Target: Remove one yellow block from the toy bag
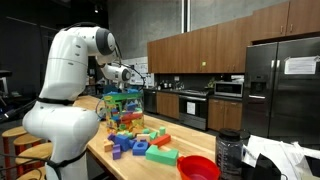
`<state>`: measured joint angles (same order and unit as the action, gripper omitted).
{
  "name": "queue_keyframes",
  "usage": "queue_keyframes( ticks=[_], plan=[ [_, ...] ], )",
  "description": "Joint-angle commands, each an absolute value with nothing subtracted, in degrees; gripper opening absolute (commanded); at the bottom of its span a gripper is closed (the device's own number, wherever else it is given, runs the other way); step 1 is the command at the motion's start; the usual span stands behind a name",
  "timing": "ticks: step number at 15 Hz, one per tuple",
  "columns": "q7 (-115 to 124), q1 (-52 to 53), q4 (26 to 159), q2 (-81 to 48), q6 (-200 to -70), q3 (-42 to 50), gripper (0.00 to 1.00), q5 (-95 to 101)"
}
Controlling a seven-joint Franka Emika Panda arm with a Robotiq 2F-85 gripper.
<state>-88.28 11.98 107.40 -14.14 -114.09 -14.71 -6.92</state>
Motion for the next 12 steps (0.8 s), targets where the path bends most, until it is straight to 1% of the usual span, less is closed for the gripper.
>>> queue_keyframes(
  ticks=[1,5,10,12],
  plan=[
    [-88.5,11.54,104.76,-14.15,-105.59,-15.51,1.0,-7.85],
    [-87.68,11.88,103.19,-14.69,-101.74,-15.53,1.0,-7.6],
    [-85.67,12.65,104.69,-13.98,-106.56,-15.26,1.0,-5.23],
    [-84.12,13.22,105.84,-13.62,-110.59,-15.06,1.0,-2.37]
  ],
)
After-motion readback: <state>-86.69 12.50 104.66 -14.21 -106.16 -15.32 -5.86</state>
